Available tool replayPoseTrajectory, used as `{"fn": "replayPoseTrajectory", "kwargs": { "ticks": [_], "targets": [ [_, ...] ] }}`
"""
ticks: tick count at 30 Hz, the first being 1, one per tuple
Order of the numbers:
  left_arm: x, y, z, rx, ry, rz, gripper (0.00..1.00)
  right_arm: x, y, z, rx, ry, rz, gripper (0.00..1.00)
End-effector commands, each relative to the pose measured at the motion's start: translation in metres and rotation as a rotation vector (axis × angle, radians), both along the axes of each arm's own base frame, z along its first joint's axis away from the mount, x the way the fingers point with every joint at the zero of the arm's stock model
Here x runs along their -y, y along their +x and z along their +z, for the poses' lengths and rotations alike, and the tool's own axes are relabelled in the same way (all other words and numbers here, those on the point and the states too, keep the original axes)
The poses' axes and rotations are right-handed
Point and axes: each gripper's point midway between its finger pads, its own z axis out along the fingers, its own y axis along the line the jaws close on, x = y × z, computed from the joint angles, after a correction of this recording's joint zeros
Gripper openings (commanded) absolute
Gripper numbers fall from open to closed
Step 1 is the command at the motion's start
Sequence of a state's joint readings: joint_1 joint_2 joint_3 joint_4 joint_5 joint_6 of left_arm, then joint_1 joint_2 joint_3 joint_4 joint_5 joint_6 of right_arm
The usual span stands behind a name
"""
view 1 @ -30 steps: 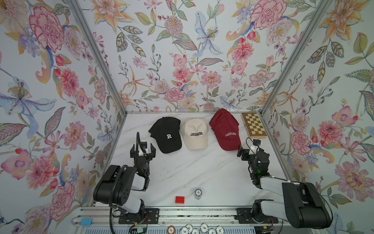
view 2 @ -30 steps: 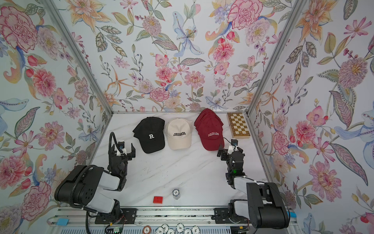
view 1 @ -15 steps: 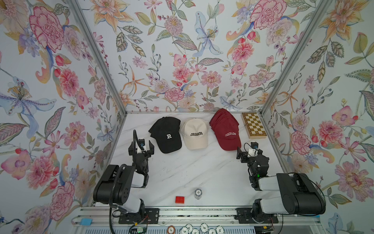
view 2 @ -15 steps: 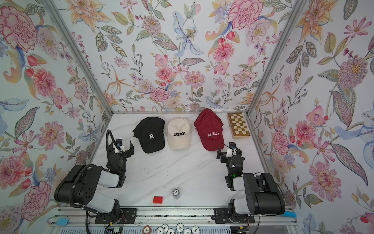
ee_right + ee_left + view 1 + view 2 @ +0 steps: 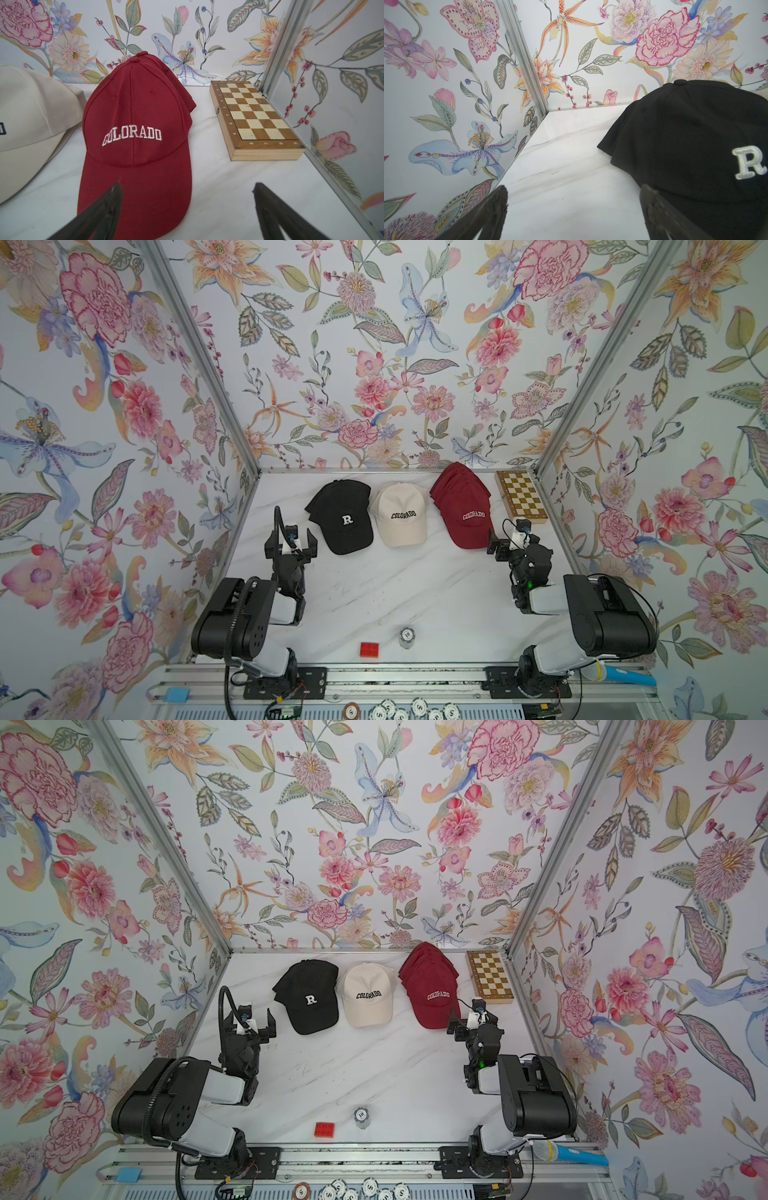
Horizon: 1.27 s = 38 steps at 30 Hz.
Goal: Stack the baseball caps by color
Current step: Reset both arms
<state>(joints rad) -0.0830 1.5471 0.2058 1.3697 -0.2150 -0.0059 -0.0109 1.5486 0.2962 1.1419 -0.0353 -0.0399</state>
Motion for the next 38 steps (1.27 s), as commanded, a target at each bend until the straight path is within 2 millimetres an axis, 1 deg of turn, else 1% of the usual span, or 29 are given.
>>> {"fn": "replayPoseTrajectory", "kwargs": {
  "ticks": [1, 38],
  "targets": [
    [-0.0016, 0.0041, 0.0044, 0.017, -0.012, 0.000, 1.00, -0.0021, -0.0013, -0.0106, -0.047, 0.019, 0.004, 0.99],
    [-0.0025, 0.0041, 0.0047, 0.018, -0.011, 0.004, 1.00, -0.0014, -0.0012, -0.0107, -0.049, 0.008, -0.010, 0.99]
  ]
}}
